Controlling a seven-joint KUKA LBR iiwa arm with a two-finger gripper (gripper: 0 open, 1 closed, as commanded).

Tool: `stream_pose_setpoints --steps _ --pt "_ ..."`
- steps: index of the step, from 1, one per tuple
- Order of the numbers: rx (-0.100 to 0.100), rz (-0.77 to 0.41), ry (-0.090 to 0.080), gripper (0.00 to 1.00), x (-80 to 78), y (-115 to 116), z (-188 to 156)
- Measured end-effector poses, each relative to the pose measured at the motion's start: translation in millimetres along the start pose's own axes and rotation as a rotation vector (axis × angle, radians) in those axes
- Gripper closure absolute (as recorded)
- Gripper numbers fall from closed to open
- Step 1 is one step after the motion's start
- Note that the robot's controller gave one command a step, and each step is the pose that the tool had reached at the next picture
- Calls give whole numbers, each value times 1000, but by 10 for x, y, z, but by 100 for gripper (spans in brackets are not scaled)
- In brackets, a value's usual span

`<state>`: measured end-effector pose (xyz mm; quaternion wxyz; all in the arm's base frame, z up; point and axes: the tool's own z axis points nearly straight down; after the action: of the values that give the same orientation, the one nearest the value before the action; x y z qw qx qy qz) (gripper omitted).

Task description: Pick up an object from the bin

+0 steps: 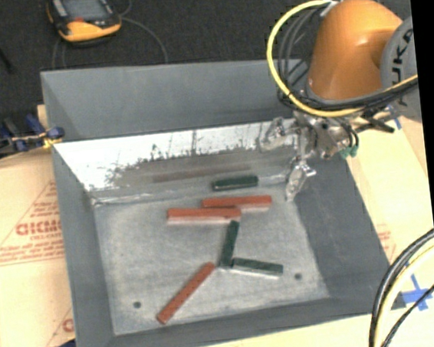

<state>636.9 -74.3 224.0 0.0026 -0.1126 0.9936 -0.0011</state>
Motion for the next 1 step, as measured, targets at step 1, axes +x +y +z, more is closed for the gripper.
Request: stream_pose_setpoints --steps 1 --pt "1 19 -7 0 14 56 497"
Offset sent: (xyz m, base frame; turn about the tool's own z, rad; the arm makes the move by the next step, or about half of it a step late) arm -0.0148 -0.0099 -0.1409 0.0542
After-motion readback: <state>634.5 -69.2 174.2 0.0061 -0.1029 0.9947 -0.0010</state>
